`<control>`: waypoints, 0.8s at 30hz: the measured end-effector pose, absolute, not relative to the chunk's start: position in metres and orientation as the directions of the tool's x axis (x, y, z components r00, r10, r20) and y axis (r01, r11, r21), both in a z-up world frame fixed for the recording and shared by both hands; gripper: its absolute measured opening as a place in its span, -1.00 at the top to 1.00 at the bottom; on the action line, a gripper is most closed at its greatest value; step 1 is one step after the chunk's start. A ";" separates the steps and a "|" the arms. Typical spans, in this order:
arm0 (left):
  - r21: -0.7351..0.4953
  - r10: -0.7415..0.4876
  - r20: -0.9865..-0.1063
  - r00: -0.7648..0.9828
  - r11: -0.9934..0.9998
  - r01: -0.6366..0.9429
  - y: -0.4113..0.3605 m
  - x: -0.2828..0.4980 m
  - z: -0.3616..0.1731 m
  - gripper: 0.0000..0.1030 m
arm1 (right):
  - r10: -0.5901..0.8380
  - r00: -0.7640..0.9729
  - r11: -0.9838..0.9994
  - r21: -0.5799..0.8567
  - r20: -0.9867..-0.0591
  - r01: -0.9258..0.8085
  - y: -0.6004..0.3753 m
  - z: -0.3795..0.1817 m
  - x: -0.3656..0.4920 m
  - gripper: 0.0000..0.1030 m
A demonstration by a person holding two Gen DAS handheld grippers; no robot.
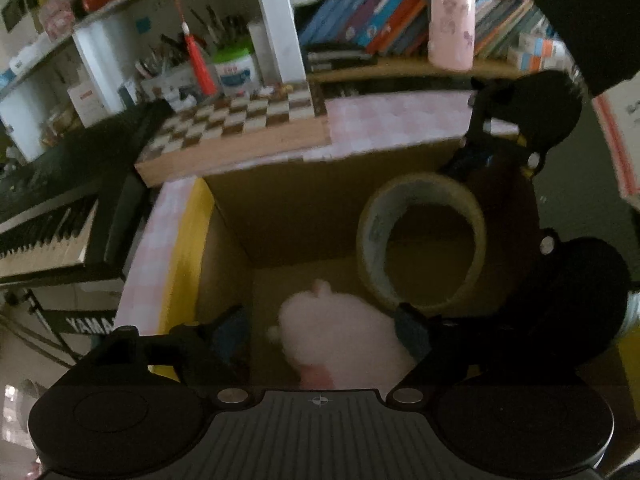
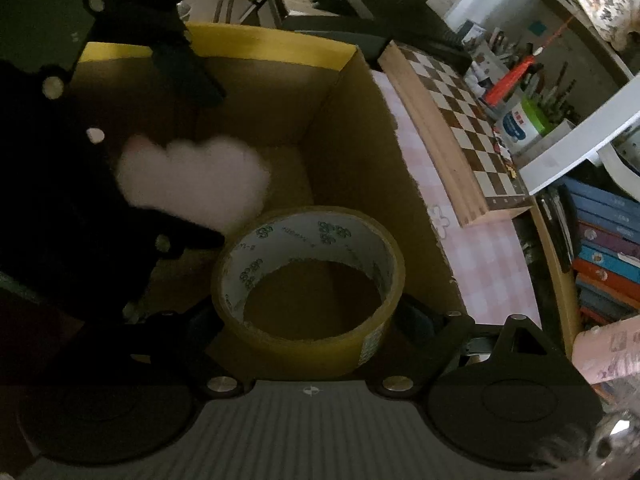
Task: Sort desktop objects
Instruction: 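Lower the pig and tape into the box and open both tools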
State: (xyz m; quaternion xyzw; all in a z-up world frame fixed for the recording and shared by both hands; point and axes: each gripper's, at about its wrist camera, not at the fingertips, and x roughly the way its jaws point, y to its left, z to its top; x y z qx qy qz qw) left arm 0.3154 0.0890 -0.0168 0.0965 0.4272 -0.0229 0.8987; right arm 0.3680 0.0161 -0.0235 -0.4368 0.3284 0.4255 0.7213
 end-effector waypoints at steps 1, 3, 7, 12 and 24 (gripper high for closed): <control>0.156 0.041 -0.760 0.649 0.980 0.120 0.088 0.313 -0.013 -0.67 | 0.335 0.426 0.264 -0.350 -0.841 -0.899 0.015 -0.022 0.366 -0.76; 0.167 0.045 -0.728 0.684 0.980 0.113 0.086 0.305 -0.005 -0.73 | 0.349 0.447 0.283 -0.362 -0.824 -0.888 0.013 -0.016 0.363 -0.79; 0.180 0.055 -0.664 0.745 0.980 0.088 0.087 0.285 0.016 -0.75 | 0.378 0.509 0.335 -0.399 -0.773 -0.854 0.005 0.001 0.352 -0.78; 0.153 0.050 -0.599 0.799 0.987 0.053 0.094 0.256 0.041 -0.77 | 0.416 0.600 0.465 -0.407 -0.683 -0.786 -0.016 0.035 0.335 -0.75; 0.058 0.060 -0.476 0.877 0.998 -0.036 0.093 0.172 0.064 -0.85 | 0.410 0.799 0.786 -0.274 -0.440 -0.554 -0.085 0.083 0.248 -0.73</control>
